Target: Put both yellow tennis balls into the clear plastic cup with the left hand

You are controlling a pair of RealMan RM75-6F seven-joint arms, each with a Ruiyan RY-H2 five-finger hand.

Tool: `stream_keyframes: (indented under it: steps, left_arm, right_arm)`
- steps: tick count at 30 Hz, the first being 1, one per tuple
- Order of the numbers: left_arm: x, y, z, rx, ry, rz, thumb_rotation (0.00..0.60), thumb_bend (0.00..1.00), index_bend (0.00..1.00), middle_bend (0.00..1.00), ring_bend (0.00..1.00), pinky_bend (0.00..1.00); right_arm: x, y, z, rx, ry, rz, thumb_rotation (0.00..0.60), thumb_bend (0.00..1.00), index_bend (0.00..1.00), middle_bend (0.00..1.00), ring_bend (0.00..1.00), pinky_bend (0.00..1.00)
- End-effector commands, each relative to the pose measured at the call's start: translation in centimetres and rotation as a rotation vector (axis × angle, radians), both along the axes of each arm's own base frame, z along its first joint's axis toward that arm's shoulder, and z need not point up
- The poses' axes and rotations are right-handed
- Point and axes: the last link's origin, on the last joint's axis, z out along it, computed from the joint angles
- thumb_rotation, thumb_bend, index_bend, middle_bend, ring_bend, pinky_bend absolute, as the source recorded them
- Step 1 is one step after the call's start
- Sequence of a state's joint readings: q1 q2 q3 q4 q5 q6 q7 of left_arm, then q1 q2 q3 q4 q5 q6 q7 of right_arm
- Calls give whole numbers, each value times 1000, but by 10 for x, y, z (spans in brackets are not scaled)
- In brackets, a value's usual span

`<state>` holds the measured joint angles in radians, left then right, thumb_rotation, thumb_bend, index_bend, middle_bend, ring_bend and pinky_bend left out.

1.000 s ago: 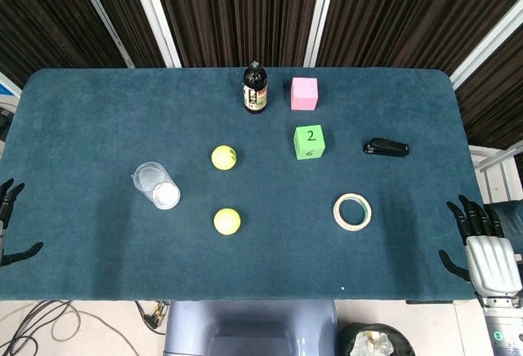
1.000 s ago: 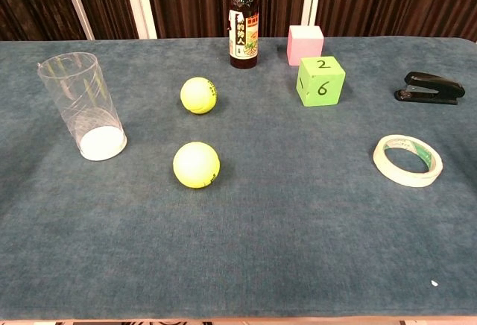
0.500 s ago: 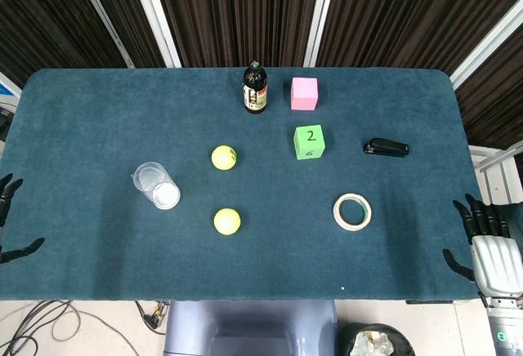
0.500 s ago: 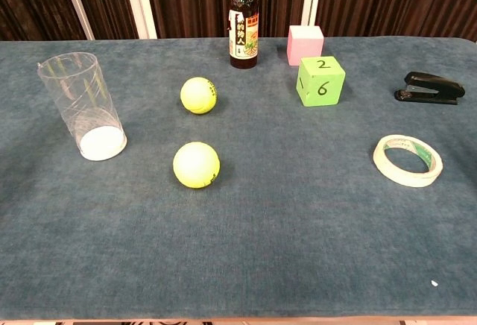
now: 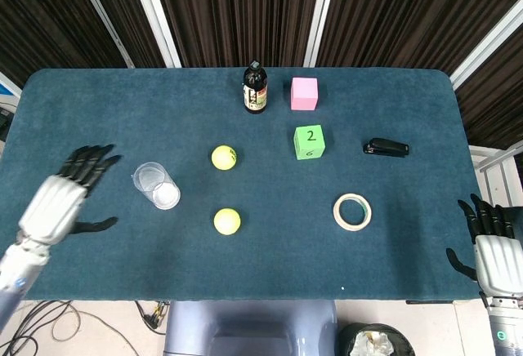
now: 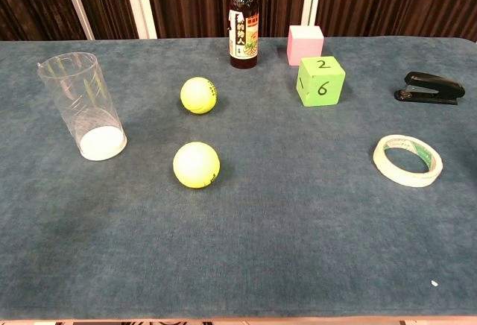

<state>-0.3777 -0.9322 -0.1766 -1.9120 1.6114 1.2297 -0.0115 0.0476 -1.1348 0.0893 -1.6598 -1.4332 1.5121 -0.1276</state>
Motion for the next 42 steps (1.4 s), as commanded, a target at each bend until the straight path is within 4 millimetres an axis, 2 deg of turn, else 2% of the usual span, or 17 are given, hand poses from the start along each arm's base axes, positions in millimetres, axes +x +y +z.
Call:
stream_keyframes:
  steps: [1,5,9,15,23,36,42]
  left_arm:
    - [58,20,-12,-64,41,-109,600,13,109,11,0,67]
    - [87,25,-36,-161,64,-144,600,13,102,17,0,75]
    - [102,30,-60,-234,105,-163,600,13,98,19,0,75]
    - [111,36,-96,-331,192,-161,600,13,97,21,0,75]
    - [102,43,-145,-465,238,-67,600,13,82,29,0,75]
    - [83,53,-191,-490,328,-25,600,15,107,60,0,101]
    - [77,55,-203,-476,350,-19,600,60,133,110,6,146]
  right_arm:
    - [-1,0,0,-3,2,-9,600,346,113,29,58,11]
    - [-2,0,2,-10,1,-21,600,346,113,30,58,11]
    - [-1,0,2,-13,3,-20,600,345,113,30,59,11]
    - [-2,-1,2,-19,6,-30,600,346,113,29,58,11]
    - [-3,-1,5,-38,0,-37,600,346,113,30,58,11]
    - [-3,-1,6,-50,4,-43,600,346,113,30,58,11]
    - [-3,-1,7,-60,2,-46,600,346,113,30,58,11]
